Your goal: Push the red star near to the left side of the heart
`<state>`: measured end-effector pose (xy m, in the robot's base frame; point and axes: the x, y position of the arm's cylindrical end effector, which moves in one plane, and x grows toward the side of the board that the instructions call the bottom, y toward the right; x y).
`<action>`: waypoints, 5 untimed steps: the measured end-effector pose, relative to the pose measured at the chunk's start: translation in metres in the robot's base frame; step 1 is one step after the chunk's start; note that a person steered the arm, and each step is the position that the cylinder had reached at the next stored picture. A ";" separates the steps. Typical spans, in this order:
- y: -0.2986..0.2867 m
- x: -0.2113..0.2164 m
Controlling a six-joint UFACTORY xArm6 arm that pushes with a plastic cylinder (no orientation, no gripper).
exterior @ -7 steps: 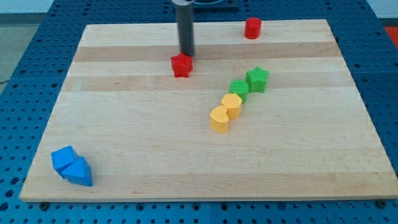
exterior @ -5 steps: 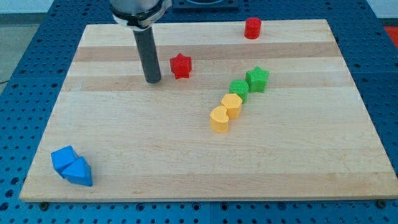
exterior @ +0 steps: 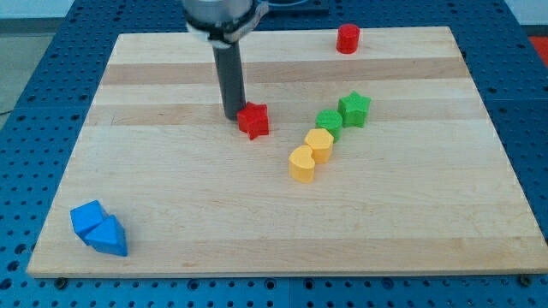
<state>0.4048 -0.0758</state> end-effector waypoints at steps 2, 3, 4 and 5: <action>0.013 -0.047; 0.034 -0.047; 0.034 -0.047; 0.034 -0.047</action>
<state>0.3577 -0.0416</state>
